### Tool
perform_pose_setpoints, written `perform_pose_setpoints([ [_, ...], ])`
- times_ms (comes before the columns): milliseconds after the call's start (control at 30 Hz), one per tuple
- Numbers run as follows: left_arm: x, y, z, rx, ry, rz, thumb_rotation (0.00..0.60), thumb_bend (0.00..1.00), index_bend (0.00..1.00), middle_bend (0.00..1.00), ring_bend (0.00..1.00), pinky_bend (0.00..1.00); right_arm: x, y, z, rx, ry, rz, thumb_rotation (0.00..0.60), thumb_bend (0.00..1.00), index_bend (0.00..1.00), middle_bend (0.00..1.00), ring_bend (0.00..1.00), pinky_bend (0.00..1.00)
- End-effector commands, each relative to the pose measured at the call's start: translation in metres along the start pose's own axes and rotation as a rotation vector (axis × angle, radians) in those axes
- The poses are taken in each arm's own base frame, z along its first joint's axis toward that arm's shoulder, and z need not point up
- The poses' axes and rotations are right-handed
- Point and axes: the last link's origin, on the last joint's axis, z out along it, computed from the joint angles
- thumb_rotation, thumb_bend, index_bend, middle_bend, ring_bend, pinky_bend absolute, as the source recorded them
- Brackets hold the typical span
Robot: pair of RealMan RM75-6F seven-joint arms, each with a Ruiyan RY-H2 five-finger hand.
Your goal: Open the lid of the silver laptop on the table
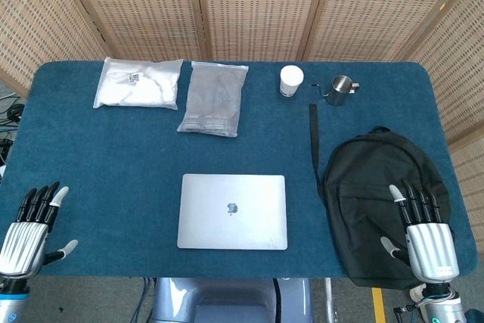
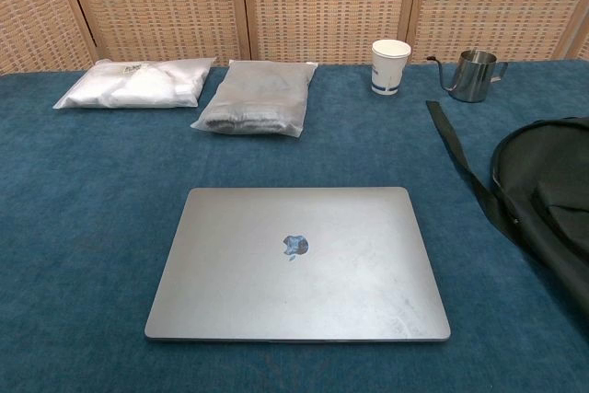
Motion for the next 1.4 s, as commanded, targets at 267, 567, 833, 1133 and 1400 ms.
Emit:
perform_pose_setpoints([
  [267,-0.005,0.004,0.002,-0.022,-0.027,-0.002,0.6,0.0,0.0,0.0,0.0,0.0,0.0,0.001,0.001,-0.014,-0.004,0.004,0.6,0.0,0.0,0.0,0.0,0.0],
  [567,-0.018,0.061,0.019,-0.292,-0.09,0.004,0.6,0.0,0.0,0.0,0.0,0.0,0.0,0.005,0.003,-0.027,-0.021,0.012,0.6,0.0,0.0,0.0,0.0,0.0],
  [833,-0.042,0.14,0.049,-0.671,-0.194,0.004,0.6,0.0,0.0,0.0,0.0,0.0,0.001,0.005,0.003,-0.021,-0.03,0.024,0.6,0.0,0.0,0.0,0.0,0.0],
  [1133,-0.068,0.21,0.072,-0.814,-0.161,0.049,0.6,0.01,0.0,0.0,0.0,0.0,0.002,0.007,0.003,-0.022,-0.037,0.04,0.6,0.0,0.0,0.0,0.0,0.0],
  [1400,-0.091,0.255,0.087,-0.831,-0.178,0.118,0.6,0.01,0.0,0.0,0.0,0.0,0.003,0.011,0.004,-0.031,-0.046,0.058,0.6,0.0,0.0,0.0,0.0,0.0],
])
